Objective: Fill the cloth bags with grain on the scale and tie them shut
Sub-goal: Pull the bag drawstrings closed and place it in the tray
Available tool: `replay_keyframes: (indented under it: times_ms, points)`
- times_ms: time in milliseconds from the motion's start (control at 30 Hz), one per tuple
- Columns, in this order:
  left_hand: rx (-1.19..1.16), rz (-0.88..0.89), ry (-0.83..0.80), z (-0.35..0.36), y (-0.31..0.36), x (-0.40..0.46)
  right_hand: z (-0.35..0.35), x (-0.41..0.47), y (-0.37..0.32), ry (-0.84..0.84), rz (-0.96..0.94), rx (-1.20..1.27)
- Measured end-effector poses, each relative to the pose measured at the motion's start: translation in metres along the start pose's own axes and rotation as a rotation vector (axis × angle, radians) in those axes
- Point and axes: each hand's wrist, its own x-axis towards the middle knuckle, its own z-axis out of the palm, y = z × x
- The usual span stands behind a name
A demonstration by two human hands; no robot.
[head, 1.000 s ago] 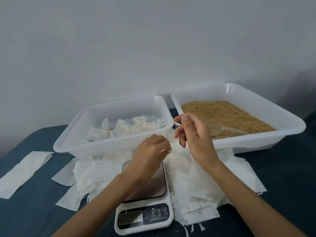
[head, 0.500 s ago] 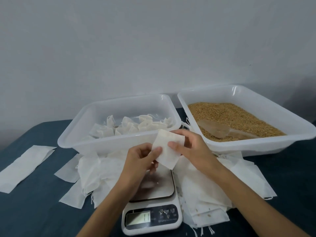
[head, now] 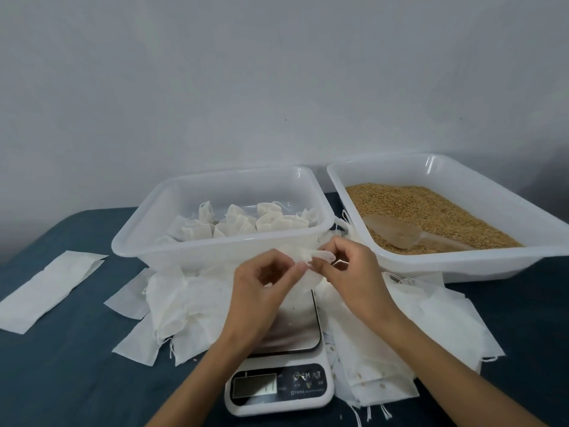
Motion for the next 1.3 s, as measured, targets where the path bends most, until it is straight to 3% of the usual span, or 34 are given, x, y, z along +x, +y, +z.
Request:
replay_keyframes:
  times_ms: [67, 367, 500, 600, 700, 867, 1067, 1200, 1300]
  points:
    - [-0.005, -0.023, -0.047, 0.005, 0.002, -0.003, 0.003, -0.004, 0.0, -0.011, -0.03, -0.035]
    - [-0.058, -0.105, 0.02, 0.002, 0.002, 0.001, 0.013, -0.016, -0.008, -0.094, -0.181, -0.175]
    - [-0.009, -0.052, 0.066, -0.002, 0.0, 0.003, 0.015, -0.016, -0.012, -0.092, -0.071, -0.026]
    - [0.001, -0.063, 0.057, -0.002, -0.002, 0.004, 0.012, -0.012, -0.011, 0.007, -0.068, 0.039]
    - [-0.012, -0.077, 0.014, -0.001, 0.002, 0.003, 0.005, -0.009, -0.01, 0.075, -0.158, -0.044]
    - [-0.002, -0.045, -0.021, -0.001, 0.002, 0.002, 0.005, -0.009, -0.008, -0.042, -0.329, -0.229]
    - [0.128, 0.025, -0.013, -0.003, 0.002, 0.004, 0.0, -0.006, -0.008, -0.03, -0.277, -0.231]
    - [0.264, 0.17, 0.01, -0.001, 0.003, 0.002, 0.001, -0.005, -0.009, -0.052, -0.24, -0.206]
    - [0.259, 0.139, 0.021, 0.0, 0.001, -0.002, 0.0, -0.004, -0.013, 0.013, -0.14, 0.015]
